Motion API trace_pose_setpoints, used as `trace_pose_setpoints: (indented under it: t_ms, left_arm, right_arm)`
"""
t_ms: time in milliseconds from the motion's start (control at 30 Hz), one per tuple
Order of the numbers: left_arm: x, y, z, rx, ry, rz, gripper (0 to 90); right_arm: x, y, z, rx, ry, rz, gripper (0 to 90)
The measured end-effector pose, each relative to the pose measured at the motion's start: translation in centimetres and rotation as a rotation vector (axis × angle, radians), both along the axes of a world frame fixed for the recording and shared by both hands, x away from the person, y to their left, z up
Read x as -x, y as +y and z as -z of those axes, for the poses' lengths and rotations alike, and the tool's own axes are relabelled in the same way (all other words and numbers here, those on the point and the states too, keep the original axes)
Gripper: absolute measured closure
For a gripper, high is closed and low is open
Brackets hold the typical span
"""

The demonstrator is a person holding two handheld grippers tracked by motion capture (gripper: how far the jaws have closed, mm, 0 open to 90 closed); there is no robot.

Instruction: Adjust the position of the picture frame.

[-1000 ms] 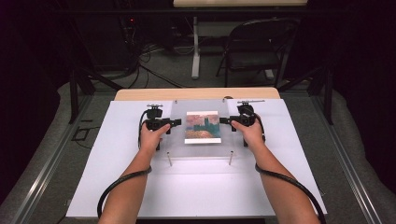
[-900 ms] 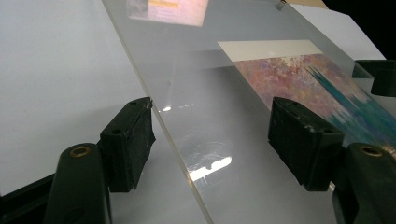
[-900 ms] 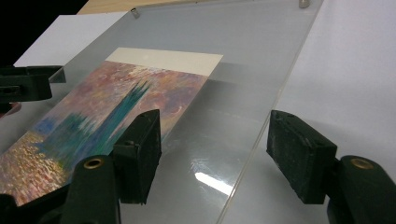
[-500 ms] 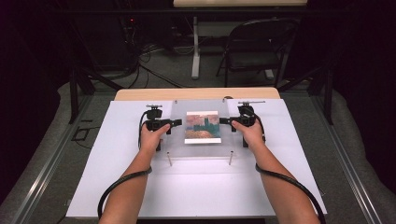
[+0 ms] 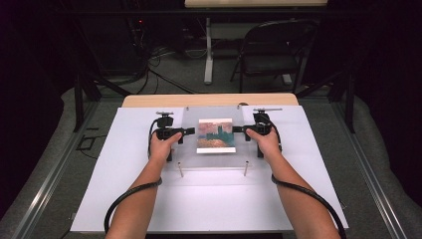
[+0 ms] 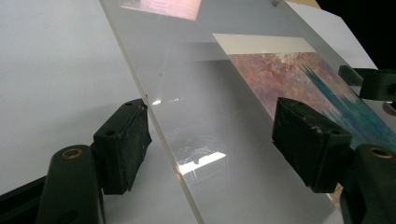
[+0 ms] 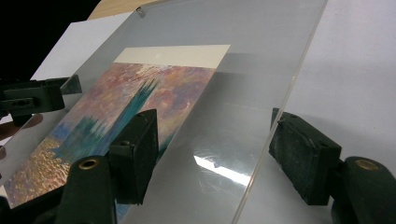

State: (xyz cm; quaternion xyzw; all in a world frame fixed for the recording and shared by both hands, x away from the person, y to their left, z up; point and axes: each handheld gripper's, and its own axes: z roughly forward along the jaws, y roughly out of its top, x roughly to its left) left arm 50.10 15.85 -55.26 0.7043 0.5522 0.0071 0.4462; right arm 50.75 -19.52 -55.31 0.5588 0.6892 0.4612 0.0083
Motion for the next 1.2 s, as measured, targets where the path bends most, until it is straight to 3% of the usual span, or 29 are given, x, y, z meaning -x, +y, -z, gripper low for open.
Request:
trace_pose_setpoints:
  t_ms: [467, 833, 1200]
  left_arm:
    - [-0.2, 0.2, -0.2, 0.006, 0.018, -0.010, 31.5]
    - [-0.1, 0.4, -0.2, 0.020, 0.009, -0.015, 34.4]
    - [0.2, 0.8, -1.1, 0.031, -0.010, -0.017, 36.1]
  right_arm:
    - [0.0, 0.1, -0.2, 0.013, -0.004, 0.005, 32.5]
    - [0.1, 0.2, -0.3, 0.020, -0.012, 0.007, 32.7]
    - [0.5, 0.6, -1.5, 0.047, -0.070, 0.002, 32.8]
